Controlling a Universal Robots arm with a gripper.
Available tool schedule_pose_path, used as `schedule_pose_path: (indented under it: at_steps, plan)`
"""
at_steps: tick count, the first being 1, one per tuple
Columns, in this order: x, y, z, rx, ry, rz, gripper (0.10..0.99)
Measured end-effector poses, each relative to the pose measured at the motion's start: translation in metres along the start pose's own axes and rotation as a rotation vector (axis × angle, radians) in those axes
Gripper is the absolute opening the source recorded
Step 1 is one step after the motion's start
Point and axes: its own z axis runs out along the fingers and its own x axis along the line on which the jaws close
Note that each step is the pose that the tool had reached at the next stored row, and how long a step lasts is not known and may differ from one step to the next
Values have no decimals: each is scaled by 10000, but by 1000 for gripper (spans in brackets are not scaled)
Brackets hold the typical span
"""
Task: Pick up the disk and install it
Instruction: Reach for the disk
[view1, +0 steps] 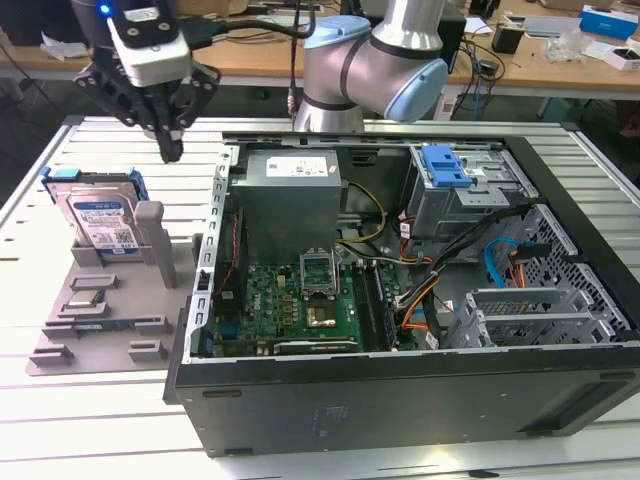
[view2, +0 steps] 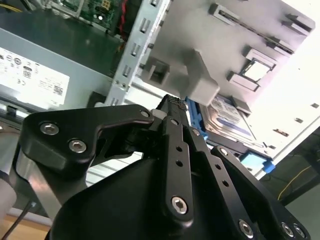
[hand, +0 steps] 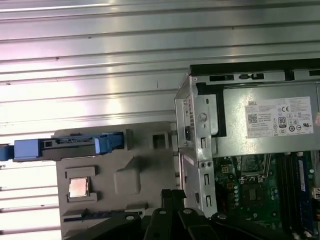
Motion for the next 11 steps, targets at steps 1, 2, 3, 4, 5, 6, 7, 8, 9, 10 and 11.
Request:
schedule_pose_path:
  at_steps: [1,2,3,4,5,6,7,8,9,10,11]
  plan:
    - [47,-3,-1,0,-1,1,106]
    - [78,-6,-2,0,-2,2,106]
    - [140,-10,-3,0,-3,2,106]
    - [203,-15,-6,0,-4,0,106]
    - [247,-18,-7,0,-4,0,106]
    - [281,-21,-8,0,-5,1,106]
    - [329,-24,-9,-1,-5,2,106]
    - [364,-27,-10,-1,-6,1,106]
    - [435,-32,-11,-1,-7,-1,106]
    - [519,-38,-13,-1,-9,2,106]
    - [565,-42,-15,-1,-9,2,106]
